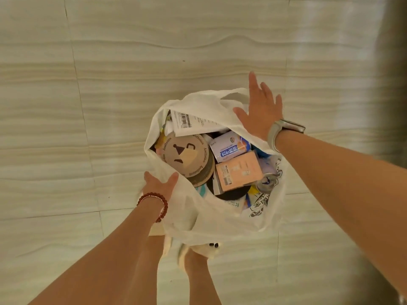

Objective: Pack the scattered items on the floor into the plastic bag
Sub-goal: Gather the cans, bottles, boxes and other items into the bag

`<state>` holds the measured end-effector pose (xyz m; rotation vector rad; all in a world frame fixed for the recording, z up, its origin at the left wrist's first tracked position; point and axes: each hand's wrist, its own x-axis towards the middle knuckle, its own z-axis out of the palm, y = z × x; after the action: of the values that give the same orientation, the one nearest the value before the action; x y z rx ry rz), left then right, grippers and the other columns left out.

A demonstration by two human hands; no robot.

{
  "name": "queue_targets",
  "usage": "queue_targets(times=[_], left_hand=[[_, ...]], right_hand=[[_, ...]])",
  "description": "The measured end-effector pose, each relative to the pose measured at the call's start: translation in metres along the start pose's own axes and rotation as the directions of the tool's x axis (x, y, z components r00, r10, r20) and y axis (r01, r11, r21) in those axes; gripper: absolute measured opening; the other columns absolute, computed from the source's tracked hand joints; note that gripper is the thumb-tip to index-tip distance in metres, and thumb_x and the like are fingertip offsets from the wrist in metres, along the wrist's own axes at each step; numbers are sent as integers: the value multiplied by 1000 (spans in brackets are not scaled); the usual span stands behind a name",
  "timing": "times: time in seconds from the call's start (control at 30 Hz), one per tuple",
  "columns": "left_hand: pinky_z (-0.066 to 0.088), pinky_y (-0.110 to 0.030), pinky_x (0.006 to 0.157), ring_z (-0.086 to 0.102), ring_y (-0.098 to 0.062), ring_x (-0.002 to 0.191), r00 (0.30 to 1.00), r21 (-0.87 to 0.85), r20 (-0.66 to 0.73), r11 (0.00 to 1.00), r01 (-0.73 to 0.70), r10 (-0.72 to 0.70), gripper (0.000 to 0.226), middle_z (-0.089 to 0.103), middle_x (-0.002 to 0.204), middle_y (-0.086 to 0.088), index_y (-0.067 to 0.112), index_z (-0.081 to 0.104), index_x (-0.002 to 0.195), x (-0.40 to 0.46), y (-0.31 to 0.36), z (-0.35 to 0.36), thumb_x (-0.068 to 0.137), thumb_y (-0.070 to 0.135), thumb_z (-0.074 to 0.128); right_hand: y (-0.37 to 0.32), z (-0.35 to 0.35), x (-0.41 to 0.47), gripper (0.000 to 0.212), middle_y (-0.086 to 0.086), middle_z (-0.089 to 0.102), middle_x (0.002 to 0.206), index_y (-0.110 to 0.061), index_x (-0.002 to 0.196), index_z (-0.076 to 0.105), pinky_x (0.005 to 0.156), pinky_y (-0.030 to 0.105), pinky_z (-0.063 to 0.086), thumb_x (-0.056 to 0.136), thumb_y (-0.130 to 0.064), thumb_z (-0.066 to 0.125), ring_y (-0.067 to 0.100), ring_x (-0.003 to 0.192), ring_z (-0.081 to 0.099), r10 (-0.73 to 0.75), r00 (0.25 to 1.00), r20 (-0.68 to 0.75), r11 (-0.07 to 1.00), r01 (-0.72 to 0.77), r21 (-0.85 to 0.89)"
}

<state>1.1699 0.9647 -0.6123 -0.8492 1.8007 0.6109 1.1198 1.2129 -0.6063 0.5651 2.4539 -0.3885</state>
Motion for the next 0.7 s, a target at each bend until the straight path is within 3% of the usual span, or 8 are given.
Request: queue_targets(times=[0.07, 0.1, 0.17, 0.3, 0.47, 0.6, 0.7], left_hand=[[41, -40, 93, 52, -36, 113, 995, 35, -69, 997, -71, 73, 47, 53, 127, -21, 2, 42, 129, -5, -3, -4, 90, 29, 51], [42, -39, 89, 54, -37, 109, 987, 45, -118, 994, -101, 106, 39, 57, 121, -21, -1, 50, 120, -11, -2, -11, 91, 26, 49], [42, -38, 85, 55, -38, 105, 976, 52, -162, 989, -136, 142, 36, 59, 113, -24, -5, 54, 111, -24, 2, -24, 93, 24, 45], [40, -36, 81, 54, -38, 103, 947, 104, -200, 967, -234, 251, 32, 60, 111, -24, -7, 55, 106, -73, 15, -63, 95, 19, 40], [32, -27, 73, 55, -36, 98, 885, 86, -235, 915, -394, 403, 26, 63, 100, -21, -3, 57, 103, -154, 35, -83, 96, 13, 38], [28, -24, 66, 48, -25, 78, 798, 139, -267, 841, -523, 541, 24, 55, 81, -9, -1, 59, 100, -197, 63, -105, 95, 13, 39], [30, -23, 66, 48, -23, 76, 712, 226, -272, 762, -607, 648, 23, 58, 80, -8, 3, 62, 97, -201, 84, -125, 94, 15, 43]], right_hand=[[-6, -5, -4, 52, 17, 55, 124, -10, 140, 22, 100, 45, 34, 95, -32, 38, 33, 115, 49, -21, 996, 89, 998, 27, -63], [-10, -10, -13, 40, 17, 60, 108, -7, 129, 35, 80, 37, 43, 97, -31, 35, 31, 93, 56, -58, 993, 108, 995, 67, -80], [-17, -15, -38, 32, 7, 56, 79, -5, 115, 42, 53, 27, 34, 99, -29, 29, 19, 61, 48, -126, 986, 113, 990, 132, -45], [-27, -55, -106, 34, 4, 50, 71, -9, 122, 42, 59, 30, 35, 99, -30, 28, 24, 63, 48, -88, 996, 27, 993, 86, 83], [-24, -134, -164, 29, 21, 57, 60, 0, 109, 56, 52, 35, 36, 96, -22, 40, 32, 53, 50, 61, 946, -318, 944, 49, 325], [-16, -170, -207, 23, 3, 43, 50, -2, 101, 55, 47, 34, 34, 96, -18, 40, 23, 45, 40, 209, 929, -304, 880, -43, 472], [-15, -172, -233, 22, 2, 42, 51, -1, 98, 54, 50, 38, 36, 96, -17, 38, 23, 48, 38, 419, 860, -292, 736, -133, 664]])
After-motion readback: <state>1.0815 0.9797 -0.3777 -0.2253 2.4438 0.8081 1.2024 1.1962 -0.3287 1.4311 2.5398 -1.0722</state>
